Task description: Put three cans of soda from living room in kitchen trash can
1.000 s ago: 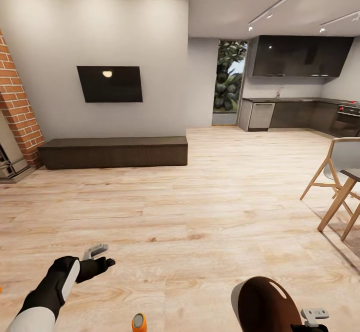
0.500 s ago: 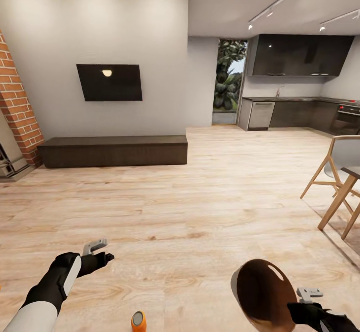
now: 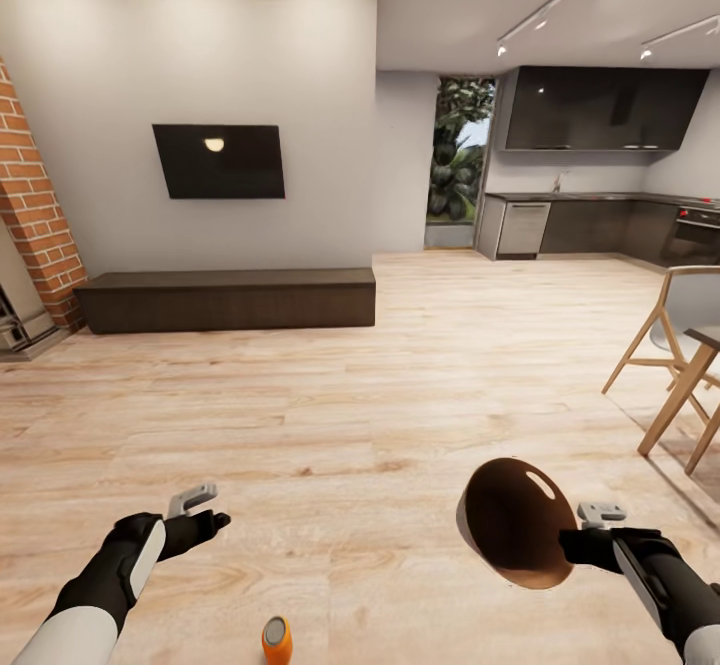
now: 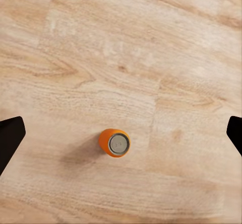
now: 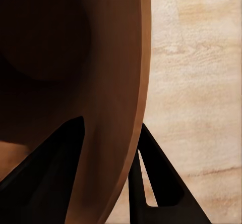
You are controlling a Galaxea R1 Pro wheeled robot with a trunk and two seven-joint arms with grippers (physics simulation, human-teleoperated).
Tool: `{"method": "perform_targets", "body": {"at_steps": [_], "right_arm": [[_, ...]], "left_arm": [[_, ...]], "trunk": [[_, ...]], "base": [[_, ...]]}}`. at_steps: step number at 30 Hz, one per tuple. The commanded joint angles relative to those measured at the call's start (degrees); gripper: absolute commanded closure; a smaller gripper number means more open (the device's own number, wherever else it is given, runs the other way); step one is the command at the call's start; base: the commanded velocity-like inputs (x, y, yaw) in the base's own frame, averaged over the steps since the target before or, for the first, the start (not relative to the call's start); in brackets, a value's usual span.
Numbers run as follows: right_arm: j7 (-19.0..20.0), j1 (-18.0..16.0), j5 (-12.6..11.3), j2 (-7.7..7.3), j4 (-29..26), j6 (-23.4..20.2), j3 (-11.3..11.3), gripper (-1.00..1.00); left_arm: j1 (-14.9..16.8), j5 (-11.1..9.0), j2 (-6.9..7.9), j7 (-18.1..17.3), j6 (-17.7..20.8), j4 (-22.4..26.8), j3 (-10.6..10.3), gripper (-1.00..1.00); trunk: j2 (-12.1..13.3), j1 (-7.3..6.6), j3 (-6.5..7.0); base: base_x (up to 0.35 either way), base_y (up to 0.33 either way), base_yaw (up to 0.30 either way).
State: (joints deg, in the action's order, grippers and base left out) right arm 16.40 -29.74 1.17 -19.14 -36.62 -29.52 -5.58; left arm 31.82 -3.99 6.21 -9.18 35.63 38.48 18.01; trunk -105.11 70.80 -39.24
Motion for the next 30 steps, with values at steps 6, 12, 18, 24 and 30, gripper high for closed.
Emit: {"method": "perform_targets", "body": {"at_steps": [6,12,18,24,30], "right_arm": [[0.03,-1.85,-0.24,-0.09,-1.72,-2.96,-0.04,1.0],[0.0,-3.9,-0.21,-0.1,-2.0,-3.63,-0.04,1.0],[-0.05,-6.17,-0.22,-0.17,-1.98,-8.93,-0.05,1.0],[-0.13,-9.04,-0.35,-0.07,-1.89,-11.99,-0.05,1.0],[-0.1,-11.23,-0.45,0.54,-1.86,-13.99,0.11,1.0]], "left_arm": [[0.0,0.03,-0.29,0.1,-0.39,-0.06,-0.54,-1.0],[0.0,0.03,-0.4,0.13,-0.66,-0.51,-0.78,-1.0],[0.0,0.07,-0.91,0.2,-1.71,-1.68,-2.01,-1.0],[0.0,0.11,-1.22,0.15,-2.02,-2.17,-2.6,-1.0],[0.0,0.12,-1.34,0.17,-2.32,-2.67,-3.43,-1.0]], "trunk": [[-2.43,1.32,-1.08],[-4.83,2.64,-2.15],[-7.24,3.96,-3.23],[-9.64,5.28,-4.31],[-12.05,6.59,-5.39]], "base": [[0.0,0.0,0.0],[0.0,0.0,0.0],[0.0,0.0,0.0],[0.0,0.0,0.0],[0.0,0.0,0.0]]}}
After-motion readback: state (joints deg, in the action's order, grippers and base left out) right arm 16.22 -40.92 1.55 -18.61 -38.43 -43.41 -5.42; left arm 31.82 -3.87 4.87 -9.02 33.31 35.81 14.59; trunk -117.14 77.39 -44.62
